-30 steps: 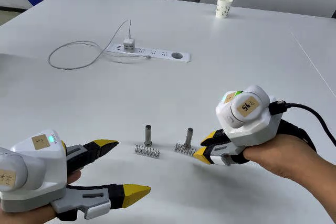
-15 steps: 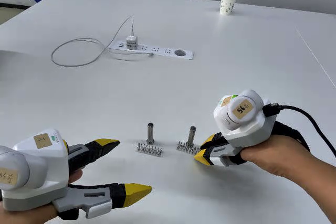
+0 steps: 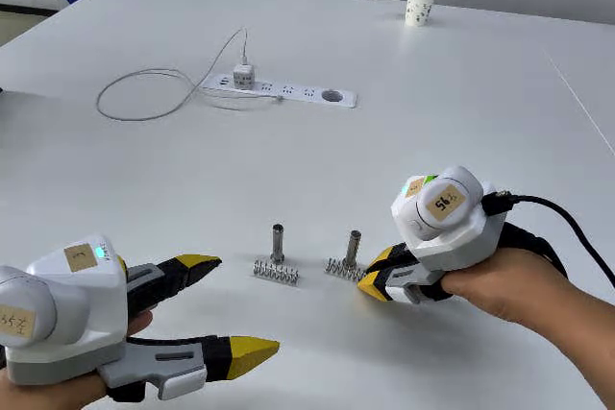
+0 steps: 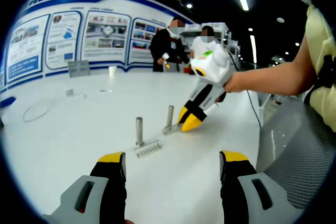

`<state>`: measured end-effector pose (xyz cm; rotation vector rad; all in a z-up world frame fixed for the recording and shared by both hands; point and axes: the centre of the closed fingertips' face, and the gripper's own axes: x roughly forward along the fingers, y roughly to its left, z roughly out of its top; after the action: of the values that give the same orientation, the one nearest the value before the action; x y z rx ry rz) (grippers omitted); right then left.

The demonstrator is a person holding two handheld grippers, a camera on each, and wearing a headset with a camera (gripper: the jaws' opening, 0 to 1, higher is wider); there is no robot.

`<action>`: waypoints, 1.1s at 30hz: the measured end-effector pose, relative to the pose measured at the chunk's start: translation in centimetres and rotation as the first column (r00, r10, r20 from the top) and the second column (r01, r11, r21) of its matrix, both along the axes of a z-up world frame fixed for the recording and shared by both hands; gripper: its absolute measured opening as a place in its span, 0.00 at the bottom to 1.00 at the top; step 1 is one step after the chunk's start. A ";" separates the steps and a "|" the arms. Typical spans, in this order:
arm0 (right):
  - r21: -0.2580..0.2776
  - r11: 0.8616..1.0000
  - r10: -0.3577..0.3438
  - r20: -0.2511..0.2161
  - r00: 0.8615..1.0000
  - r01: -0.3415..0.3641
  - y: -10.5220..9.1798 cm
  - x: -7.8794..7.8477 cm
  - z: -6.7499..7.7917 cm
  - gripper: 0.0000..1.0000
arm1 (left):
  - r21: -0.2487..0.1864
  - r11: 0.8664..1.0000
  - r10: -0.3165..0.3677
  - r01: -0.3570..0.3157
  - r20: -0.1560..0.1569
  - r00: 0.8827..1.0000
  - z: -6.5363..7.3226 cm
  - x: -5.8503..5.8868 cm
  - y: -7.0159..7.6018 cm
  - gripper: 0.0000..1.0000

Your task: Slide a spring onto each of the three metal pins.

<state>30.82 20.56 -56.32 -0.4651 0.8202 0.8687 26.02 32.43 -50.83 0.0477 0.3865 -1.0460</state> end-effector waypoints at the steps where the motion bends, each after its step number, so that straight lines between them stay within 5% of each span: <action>1: 0.001 1.000 0.002 0.004 1.000 -0.002 0.1 -0.1 0.3 0.12 | 0.000 1.000 0.000 0.000 0.000 1.000 0.0 0.0 0.0 0.74; 16: -0.007 1.000 0.020 0.066 0.998 -0.020 0.4 -0.3 2.9 0.12 | -0.003 1.000 -0.011 0.011 0.011 1.000 0.5 -0.2 -0.4 0.74; 33: -0.021 1.000 0.016 0.066 0.998 -0.015 0.3 -0.3 4.6 0.12 | -0.011 1.000 -0.011 0.011 0.017 1.000 0.6 -0.3 -0.5 0.74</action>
<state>30.50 20.86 -51.72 -0.5167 0.7659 0.8555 25.73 31.96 -50.24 0.0489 0.3661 -1.0576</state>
